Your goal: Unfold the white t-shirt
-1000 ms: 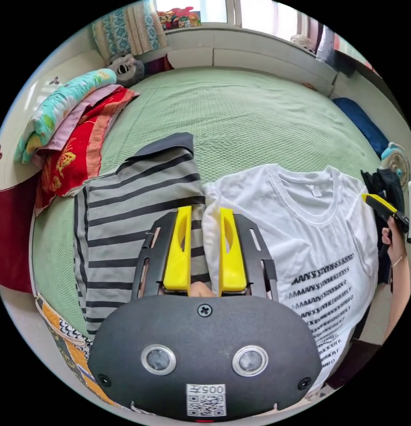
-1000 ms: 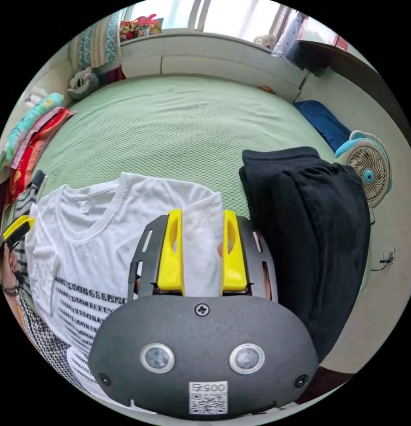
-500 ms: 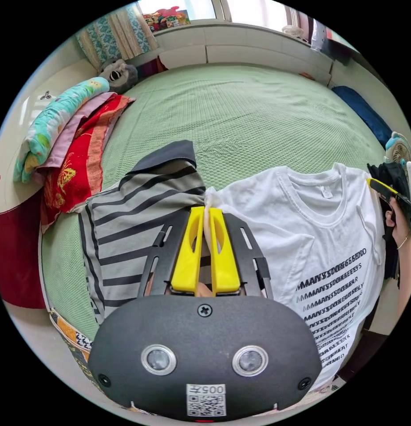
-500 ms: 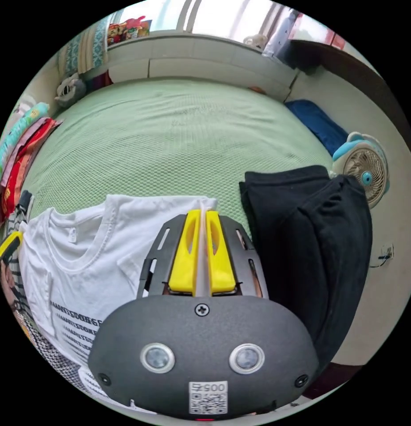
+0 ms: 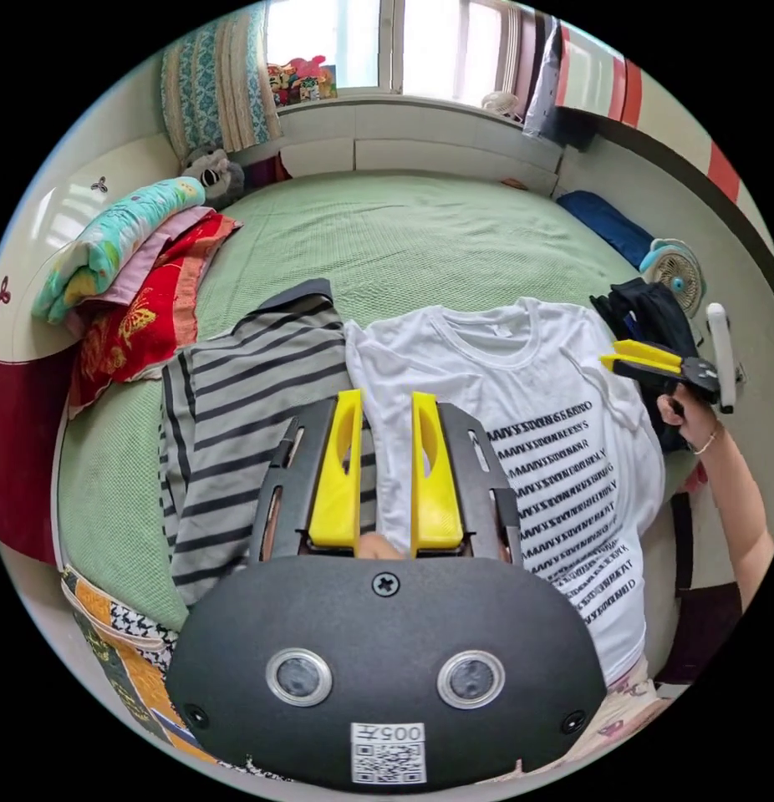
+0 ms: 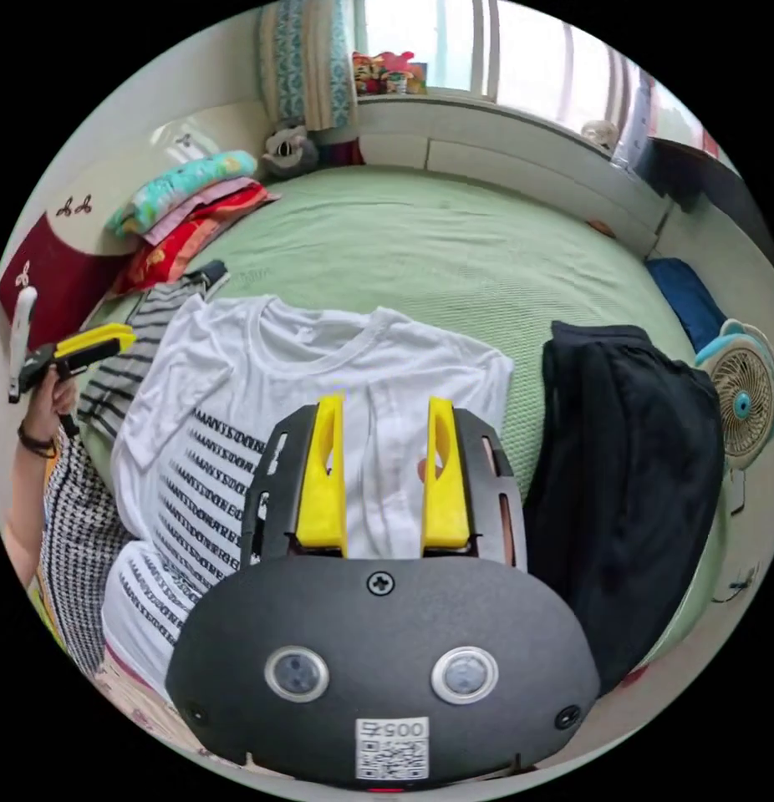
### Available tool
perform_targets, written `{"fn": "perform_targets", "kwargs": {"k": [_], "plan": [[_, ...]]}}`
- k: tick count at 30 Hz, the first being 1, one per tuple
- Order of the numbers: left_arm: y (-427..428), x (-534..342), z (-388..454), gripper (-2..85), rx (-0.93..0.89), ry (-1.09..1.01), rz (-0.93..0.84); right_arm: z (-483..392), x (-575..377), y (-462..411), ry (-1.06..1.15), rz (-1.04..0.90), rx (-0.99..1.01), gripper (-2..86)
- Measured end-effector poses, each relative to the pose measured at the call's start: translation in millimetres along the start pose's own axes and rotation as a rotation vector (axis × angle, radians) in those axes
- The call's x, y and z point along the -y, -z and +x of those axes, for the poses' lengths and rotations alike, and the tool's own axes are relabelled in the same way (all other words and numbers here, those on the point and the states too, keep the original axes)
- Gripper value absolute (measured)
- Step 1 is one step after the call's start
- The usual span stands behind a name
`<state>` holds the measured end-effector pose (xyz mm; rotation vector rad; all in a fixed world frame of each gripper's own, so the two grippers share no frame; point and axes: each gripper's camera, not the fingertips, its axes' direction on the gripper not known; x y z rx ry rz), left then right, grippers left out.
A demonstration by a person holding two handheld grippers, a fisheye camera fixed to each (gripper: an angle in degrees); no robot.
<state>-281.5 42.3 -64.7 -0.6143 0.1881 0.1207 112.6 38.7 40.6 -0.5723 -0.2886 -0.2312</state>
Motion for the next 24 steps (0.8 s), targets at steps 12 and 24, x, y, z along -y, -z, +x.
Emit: {"fn": "perform_targets", "kwargs": {"k": [12, 24], "plan": [[-10.6, -30.2, 26.7, 9.0, -0.025, -0.066, -0.096, 50.8, -17.4, 29.4, -0.237, 0.063, -0.085, -1.5], [-46.7, -8.3, 59.0, 10.7, -0.029, -0.057, -0.058, 211.4, -108.7, 83.6, -0.717, 0.144, 0.077, -1.5]]}}
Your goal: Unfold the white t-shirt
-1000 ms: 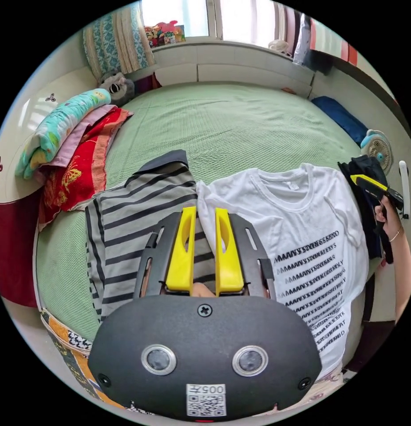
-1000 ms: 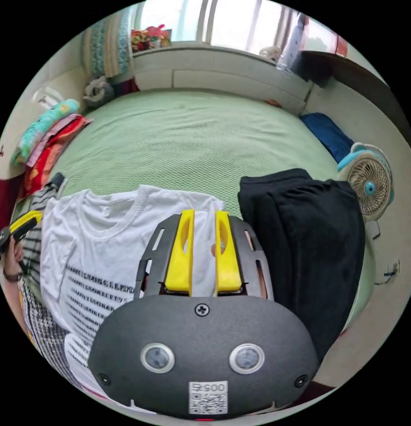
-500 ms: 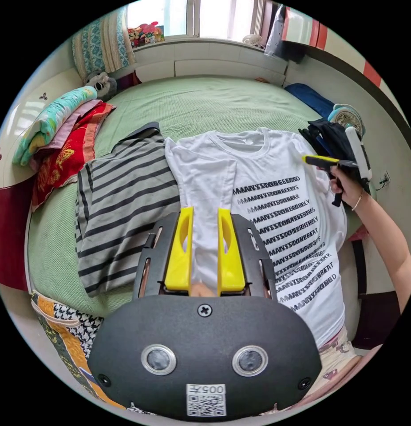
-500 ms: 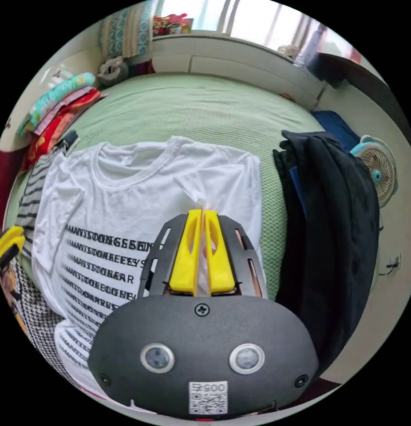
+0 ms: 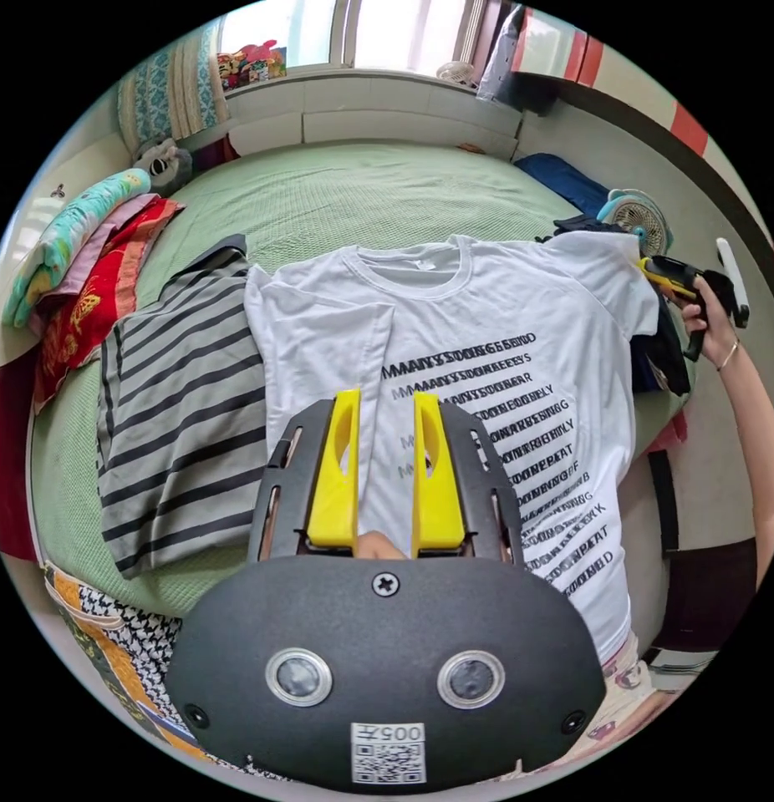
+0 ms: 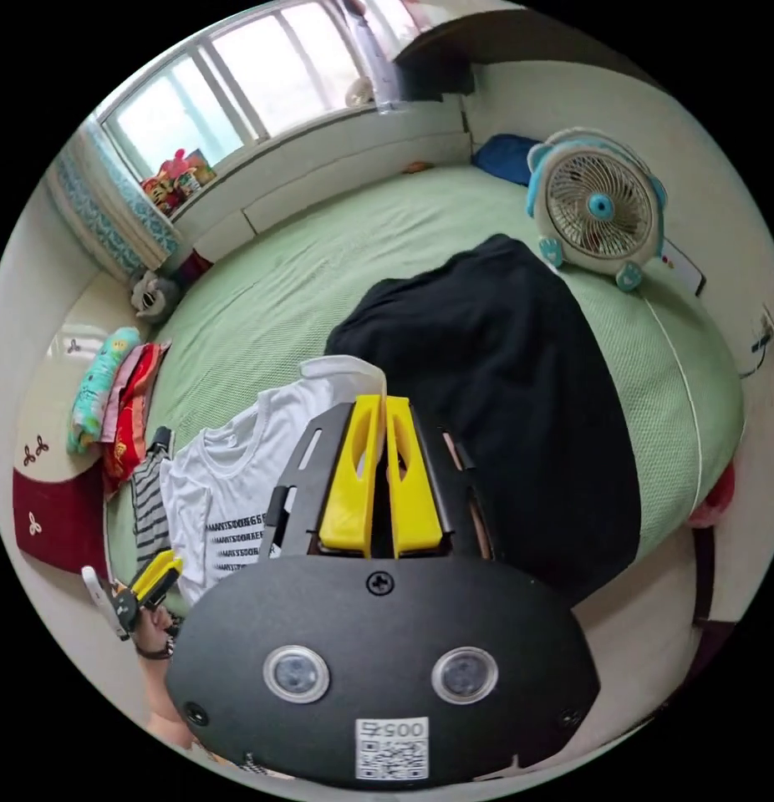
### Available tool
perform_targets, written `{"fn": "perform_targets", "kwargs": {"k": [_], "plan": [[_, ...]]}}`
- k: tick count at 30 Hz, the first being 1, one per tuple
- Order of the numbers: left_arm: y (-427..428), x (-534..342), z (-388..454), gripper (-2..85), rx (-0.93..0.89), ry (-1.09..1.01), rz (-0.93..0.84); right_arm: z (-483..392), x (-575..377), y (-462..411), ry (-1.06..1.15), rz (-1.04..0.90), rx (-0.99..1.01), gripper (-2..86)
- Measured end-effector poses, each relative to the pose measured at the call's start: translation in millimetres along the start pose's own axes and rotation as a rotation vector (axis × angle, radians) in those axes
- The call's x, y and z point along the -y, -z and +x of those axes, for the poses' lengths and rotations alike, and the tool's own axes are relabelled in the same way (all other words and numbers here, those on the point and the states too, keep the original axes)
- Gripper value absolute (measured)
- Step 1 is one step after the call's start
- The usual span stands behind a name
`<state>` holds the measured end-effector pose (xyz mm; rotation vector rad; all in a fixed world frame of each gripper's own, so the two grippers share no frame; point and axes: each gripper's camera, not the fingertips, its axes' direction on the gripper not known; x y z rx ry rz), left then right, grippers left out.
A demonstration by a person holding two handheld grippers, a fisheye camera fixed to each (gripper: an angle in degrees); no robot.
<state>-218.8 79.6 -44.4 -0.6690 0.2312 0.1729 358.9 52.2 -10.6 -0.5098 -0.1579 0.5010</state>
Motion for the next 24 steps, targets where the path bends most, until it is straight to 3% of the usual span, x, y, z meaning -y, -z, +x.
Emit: {"fn": "perform_targets", "kwargs": {"k": [12, 15, 20, 24], "plan": [[-49.3, 19.6, 2.6, 8.5, 0.135, 0.061, -0.06, 38.2, -8.1, -5.3, -0.006, -0.009, 0.058, -0.9], [-48.1, 15.3, 11.0, 7.3, 0.19, -0.011, -0.059, 43.8, -10.8, -6.6, -0.004, -0.008, 0.068, -0.9], [-25.6, 14.1, -6.1, 2.5, 0.11, -0.04, -0.062, 53.7, -13.6, -4.9, -0.023, -0.018, 0.112, -0.9], [15.4, 12.3, -59.8, 1.3, 0.068, 0.103, -0.029, 53.3, -15.7, -1.8, -0.013, -0.033, 0.112, -0.9]]}}
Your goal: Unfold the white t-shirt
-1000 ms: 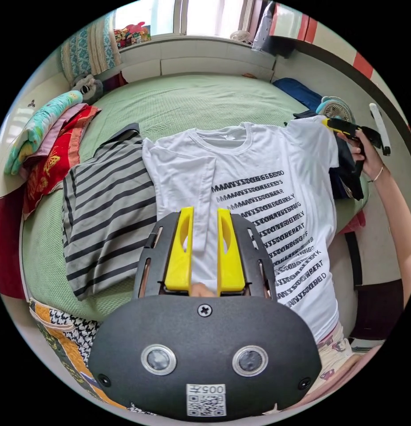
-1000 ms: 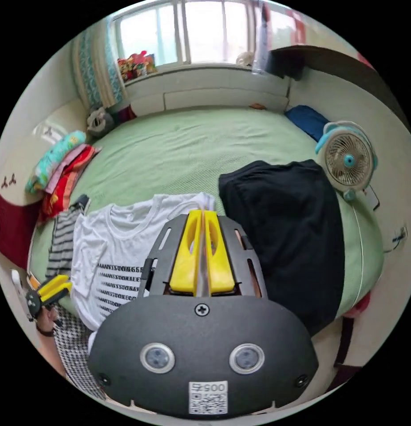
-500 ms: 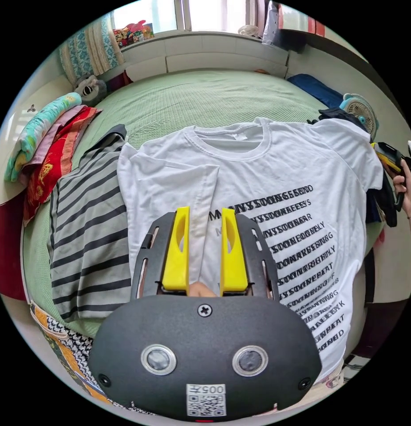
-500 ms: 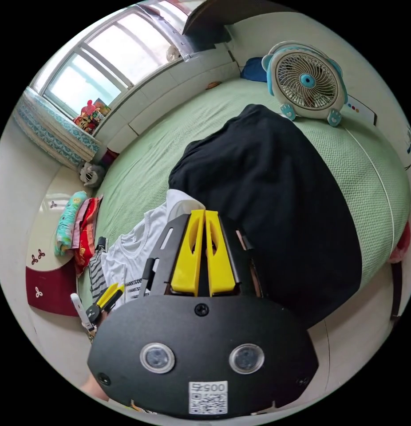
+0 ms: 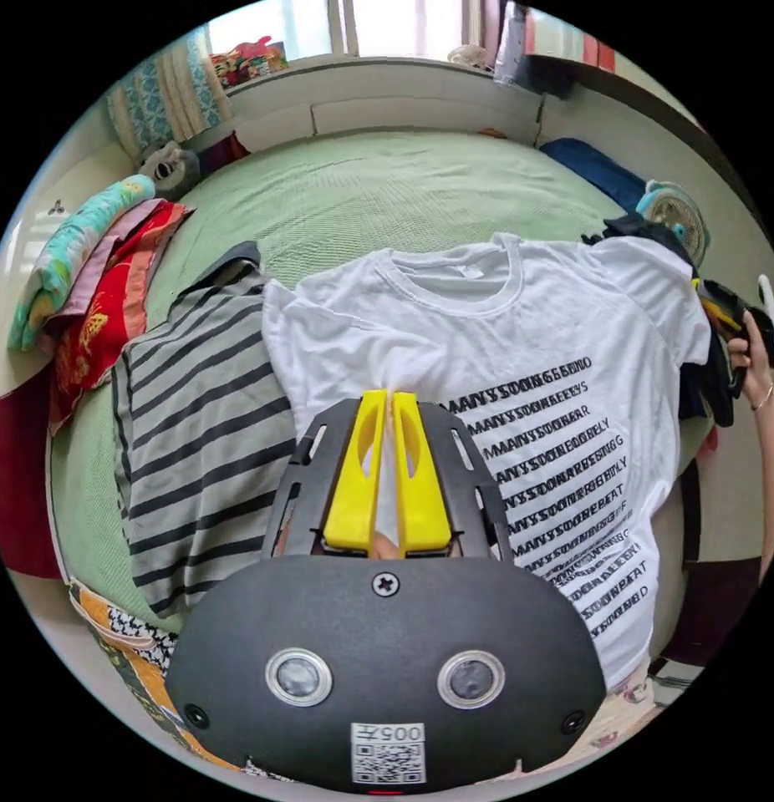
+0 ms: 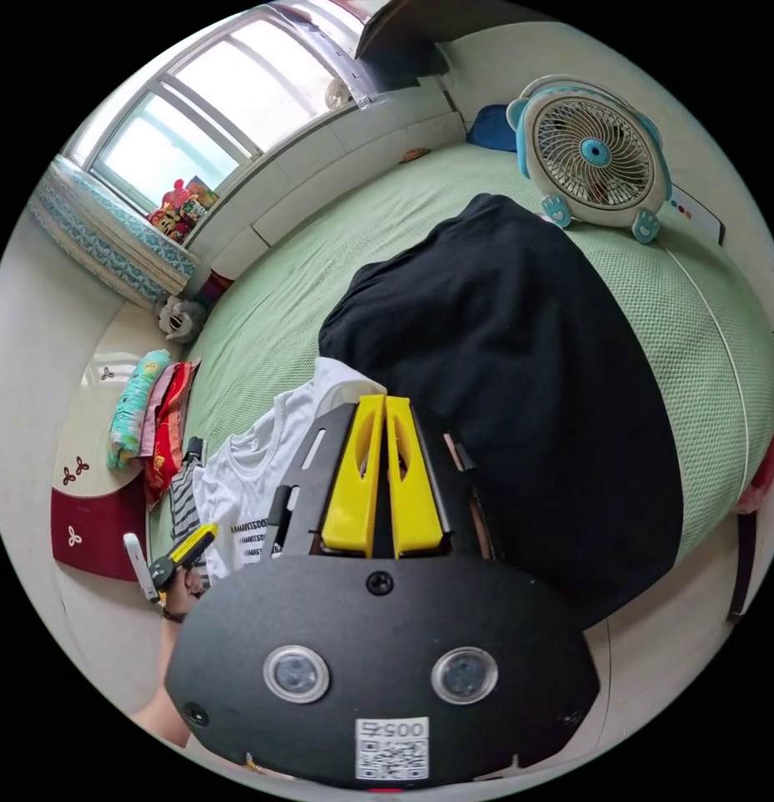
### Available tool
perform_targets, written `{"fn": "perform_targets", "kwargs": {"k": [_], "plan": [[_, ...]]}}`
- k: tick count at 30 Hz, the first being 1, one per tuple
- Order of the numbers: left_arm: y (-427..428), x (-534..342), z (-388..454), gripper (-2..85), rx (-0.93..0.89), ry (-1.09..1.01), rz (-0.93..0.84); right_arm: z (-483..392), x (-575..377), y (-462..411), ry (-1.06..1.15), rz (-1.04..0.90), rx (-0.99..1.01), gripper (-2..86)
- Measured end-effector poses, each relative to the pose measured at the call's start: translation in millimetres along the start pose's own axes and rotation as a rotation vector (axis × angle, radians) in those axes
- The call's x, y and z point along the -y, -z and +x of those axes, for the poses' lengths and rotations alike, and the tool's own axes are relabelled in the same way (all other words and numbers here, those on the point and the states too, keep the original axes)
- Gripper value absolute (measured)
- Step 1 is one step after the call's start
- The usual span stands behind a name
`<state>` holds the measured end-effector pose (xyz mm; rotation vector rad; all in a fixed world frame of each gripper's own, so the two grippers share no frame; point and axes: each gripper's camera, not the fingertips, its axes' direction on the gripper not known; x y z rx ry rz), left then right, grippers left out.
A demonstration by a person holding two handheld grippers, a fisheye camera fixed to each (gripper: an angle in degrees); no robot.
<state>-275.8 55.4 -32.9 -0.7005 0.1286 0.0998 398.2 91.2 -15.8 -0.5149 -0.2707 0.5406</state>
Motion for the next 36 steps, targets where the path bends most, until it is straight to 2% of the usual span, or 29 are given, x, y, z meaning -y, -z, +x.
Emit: {"fn": "perform_targets", "kwargs": {"k": [6, 10, 13, 17, 21, 26, 31, 36], "plan": [[43.7, -29.6, -111.2, 0.6, 0.072, 0.332, 0.072, -6.6, -8.7, 7.3, 0.003, -0.005, -0.01, -1.0], [48.3, -64.2, -149.4, -0.1, 0.089, 0.452, 0.059, -14.8, -21.2, 22.0, 0.04, 0.01, -0.066, -0.9], [55.4, -88.1, -149.2, -0.5, 0.047, 0.427, 0.085, -32.9, -38.5, 39.9, 0.129, 0.046, -0.094, -0.9], [65.0, -109.0, -108.5, -0.6, 0.03, 0.294, 0.097, -76.5, -69.5, 51.0, 0.3, 0.056, -0.11, -0.9], [71.3, -135.0, -53.1, -0.6, -0.11, 0.17, 0.099, -125.5, -101.4, 34.3, 0.42, 0.0, -0.114, -1.0], [77.1, -172.3, 1.0, -0.6, -0.161, 0.085, 0.015, -130.7, -107.3, 9.2, 0.368, -0.014, -0.331, -1.2], [82.7, -213.6, 27.6, -0.6, -0.146, 0.099, -0.058, -132.3, -150.3, 39.3, 0.286, 0.128, -0.551, -1.2], [96.7, -252.1, 64.2, -0.7, -0.115, 0.074, -0.067, -160.8, -231.7, 83.7, 0.372, 0.16, -0.393, -1.1]]}}
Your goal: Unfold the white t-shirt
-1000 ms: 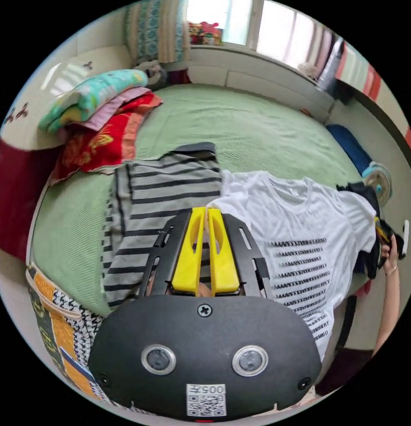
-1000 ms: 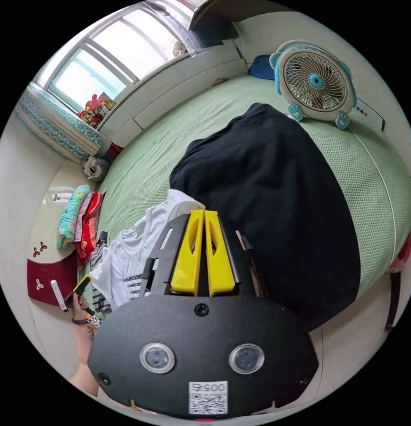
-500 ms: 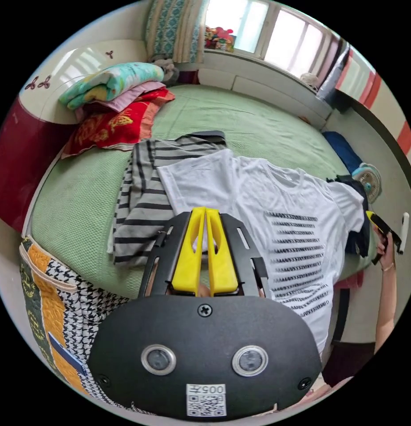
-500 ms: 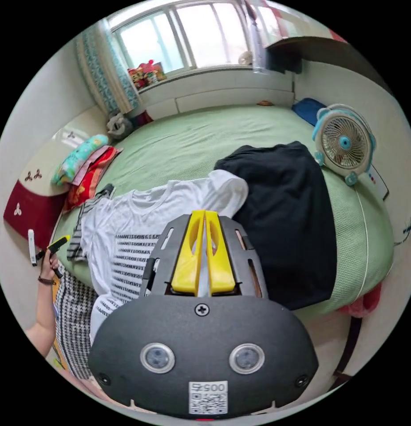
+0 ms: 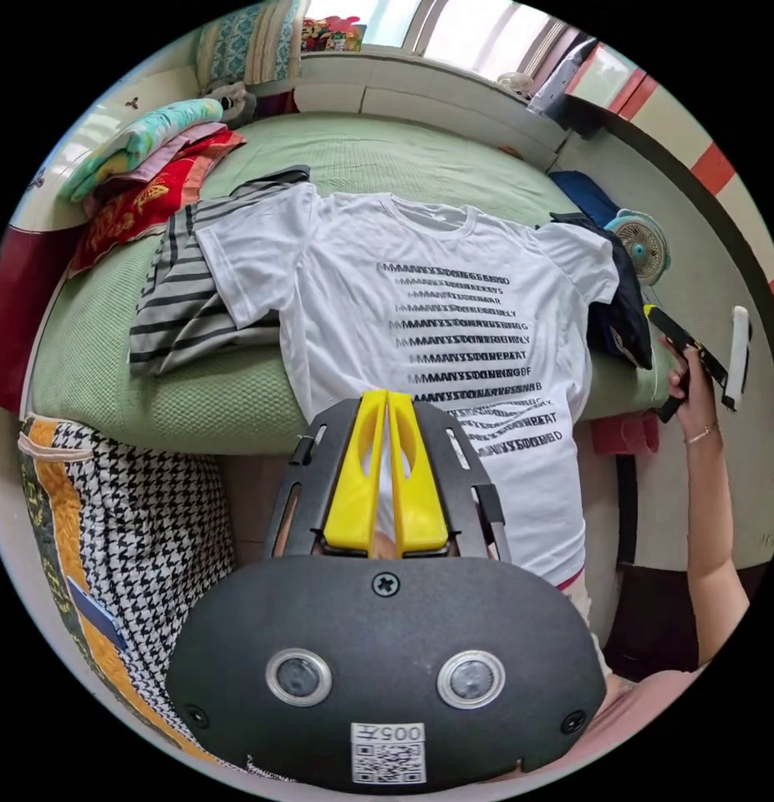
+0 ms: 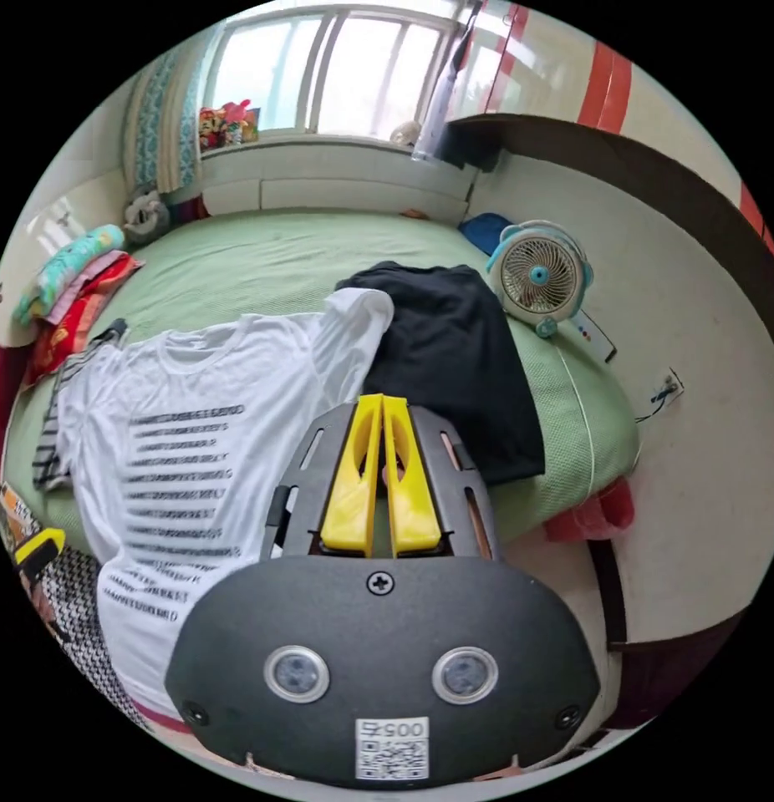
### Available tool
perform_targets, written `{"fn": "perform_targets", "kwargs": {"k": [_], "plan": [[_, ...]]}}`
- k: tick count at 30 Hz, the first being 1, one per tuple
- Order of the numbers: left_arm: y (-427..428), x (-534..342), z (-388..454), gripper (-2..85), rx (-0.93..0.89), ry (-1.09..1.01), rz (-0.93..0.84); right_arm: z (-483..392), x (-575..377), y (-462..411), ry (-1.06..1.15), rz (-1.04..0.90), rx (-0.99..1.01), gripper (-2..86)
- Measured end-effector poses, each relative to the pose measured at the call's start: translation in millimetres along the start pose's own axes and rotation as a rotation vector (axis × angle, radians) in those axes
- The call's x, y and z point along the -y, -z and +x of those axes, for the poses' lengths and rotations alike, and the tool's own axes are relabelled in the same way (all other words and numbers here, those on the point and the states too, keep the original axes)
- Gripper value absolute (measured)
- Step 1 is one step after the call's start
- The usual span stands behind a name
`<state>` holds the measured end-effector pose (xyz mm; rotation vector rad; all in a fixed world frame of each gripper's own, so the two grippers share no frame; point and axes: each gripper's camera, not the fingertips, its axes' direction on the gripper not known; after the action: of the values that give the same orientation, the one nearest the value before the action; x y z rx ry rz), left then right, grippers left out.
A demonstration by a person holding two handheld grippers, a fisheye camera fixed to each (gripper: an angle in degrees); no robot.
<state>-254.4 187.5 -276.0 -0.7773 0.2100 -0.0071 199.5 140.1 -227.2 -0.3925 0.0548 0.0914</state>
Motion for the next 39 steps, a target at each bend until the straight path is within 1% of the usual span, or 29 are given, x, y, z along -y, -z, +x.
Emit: {"fn": "perform_targets", "kwargs": {"k": [2, 4, 6, 9, 11, 15, 16, 18, 24, 28, 34, 39], "plan": [[1.7, -12.6, 15.8, -0.7, 0.002, -0.021, 0.003, -14.0, -23.1, 15.8, 0.005, -0.035, 0.088, -1.0], [1.5, -25.3, 30.3, -0.7, 0.011, -0.027, 0.018, -32.6, -52.9, 25.1, 0.003, -0.106, 0.217, -1.0], [-3.8, -40.1, 45.4, -0.6, 0.032, -0.008, 0.013, -47.5, -72.5, 25.8, 0.004, -0.155, 0.275, -1.0], [-12.9, -58.7, 59.3, -0.6, 0.067, 0.033, 0.002, -70.0, -98.9, 24.0, -0.002, -0.214, 0.311, -0.9], [-17.4, -69.8, 64.5, -0.6, 0.07, 0.061, 0.014, -79.4, -112.3, 25.6, -0.021, -0.21, 0.306, -0.9], [-16.8, -94.1, 75.2, -0.6, 0.109, 0.096, 0.114, -99.8, -134.5, 22.6, -0.011, -0.228, 0.246, -1.0], [-16.6, -96.7, 77.3, -0.6, 0.116, 0.096, 0.119, -103.8, -141.1, 26.9, 0.001, -0.167, 0.231, -1.0], [-16.1, -104.6, 86.3, -0.6, 0.144, 0.082, 0.122, -110.4, -149.8, 31.5, 0.015, -0.128, 0.204, -0.9], [-16.3, -118.6, 98.3, -0.6, 0.147, 0.069, 0.126, -127.5, -156.6, 38.0, 0.072, -0.117, 0.145, -0.9], [-16.5, -128.1, 109.1, -0.6, 0.167, 0.056, 0.139, -128.4, -162.8, 41.9, 0.064, -0.104, 0.153, -0.9], [-16.9, -140.5, 116.7, -0.6, 0.134, 0.062, 0.152, -128.6, -170.3, 45.9, 0.046, -0.093, 0.175, -0.9], [-18.0, -148.9, 133.2, -0.6, 0.178, 0.049, 0.152, -128.8, -174.1, 47.4, 0.042, -0.091, 0.185, -0.9]]}}
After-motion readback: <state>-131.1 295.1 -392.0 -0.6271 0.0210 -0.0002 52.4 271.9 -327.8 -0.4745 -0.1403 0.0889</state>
